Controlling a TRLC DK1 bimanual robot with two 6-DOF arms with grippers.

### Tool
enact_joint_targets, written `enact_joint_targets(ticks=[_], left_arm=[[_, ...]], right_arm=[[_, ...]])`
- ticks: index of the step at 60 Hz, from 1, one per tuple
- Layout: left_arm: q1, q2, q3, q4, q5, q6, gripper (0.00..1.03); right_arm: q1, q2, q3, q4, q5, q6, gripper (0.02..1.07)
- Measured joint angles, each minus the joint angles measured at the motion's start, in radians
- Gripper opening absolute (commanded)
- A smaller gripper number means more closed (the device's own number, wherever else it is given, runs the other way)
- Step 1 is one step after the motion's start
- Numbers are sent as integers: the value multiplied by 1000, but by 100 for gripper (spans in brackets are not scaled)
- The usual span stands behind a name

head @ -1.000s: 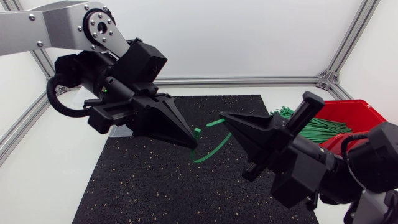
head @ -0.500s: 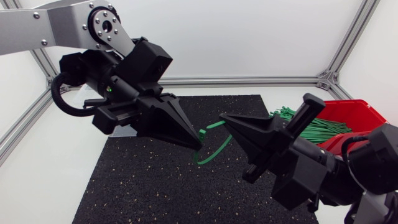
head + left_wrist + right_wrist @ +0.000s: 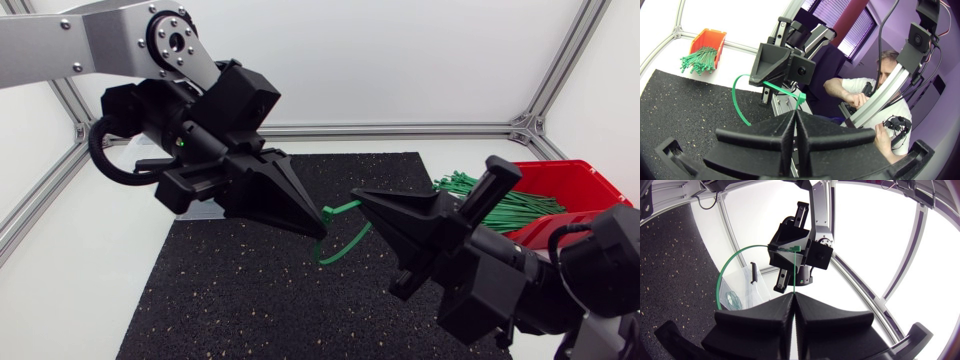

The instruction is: Take a green cable tie from the red box, thread the tail through the head to close it, then place it in the transparent bin on the left.

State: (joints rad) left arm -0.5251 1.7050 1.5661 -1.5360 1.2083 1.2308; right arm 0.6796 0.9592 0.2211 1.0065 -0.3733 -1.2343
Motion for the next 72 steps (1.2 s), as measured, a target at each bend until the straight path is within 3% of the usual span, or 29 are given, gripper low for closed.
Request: enact_joint_targets(ticks=[72], left_arm=[[0, 13, 0, 0, -13, 0, 3]], right_arm=[[-1, 9, -1, 0, 0, 0, 8]])
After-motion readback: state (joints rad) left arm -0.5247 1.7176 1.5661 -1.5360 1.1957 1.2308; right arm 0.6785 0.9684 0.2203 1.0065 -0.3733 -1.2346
